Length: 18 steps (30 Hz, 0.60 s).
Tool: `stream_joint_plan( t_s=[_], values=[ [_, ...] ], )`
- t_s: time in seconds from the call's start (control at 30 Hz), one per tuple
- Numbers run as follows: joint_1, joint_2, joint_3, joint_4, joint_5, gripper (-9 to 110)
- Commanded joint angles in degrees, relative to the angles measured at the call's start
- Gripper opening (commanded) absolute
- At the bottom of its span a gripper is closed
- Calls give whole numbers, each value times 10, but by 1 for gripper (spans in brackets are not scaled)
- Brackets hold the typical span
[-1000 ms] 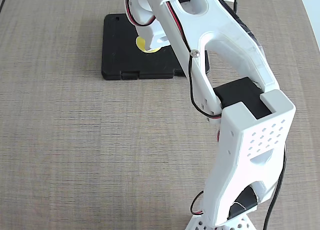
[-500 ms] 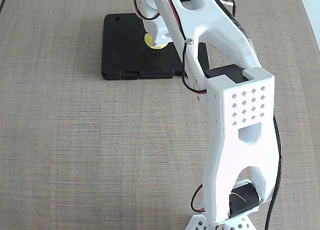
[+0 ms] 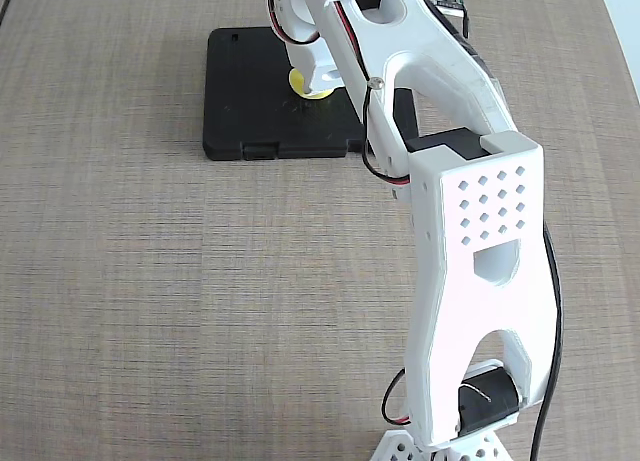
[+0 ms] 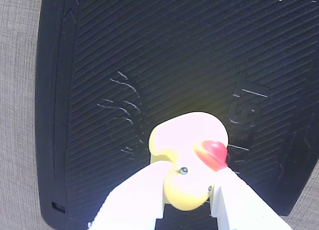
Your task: Grasp a duck and put it on the black surface.
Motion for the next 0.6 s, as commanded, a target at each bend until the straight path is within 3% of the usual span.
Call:
stream_joint_plan(
  t_s=[0.0, 0.33, 0.57],
  values=[
    [6, 17, -26, -3, -2, 5],
    [6, 37, -26, 2, 4, 34],
    [32, 208, -18, 7, 4, 36]
  ],
)
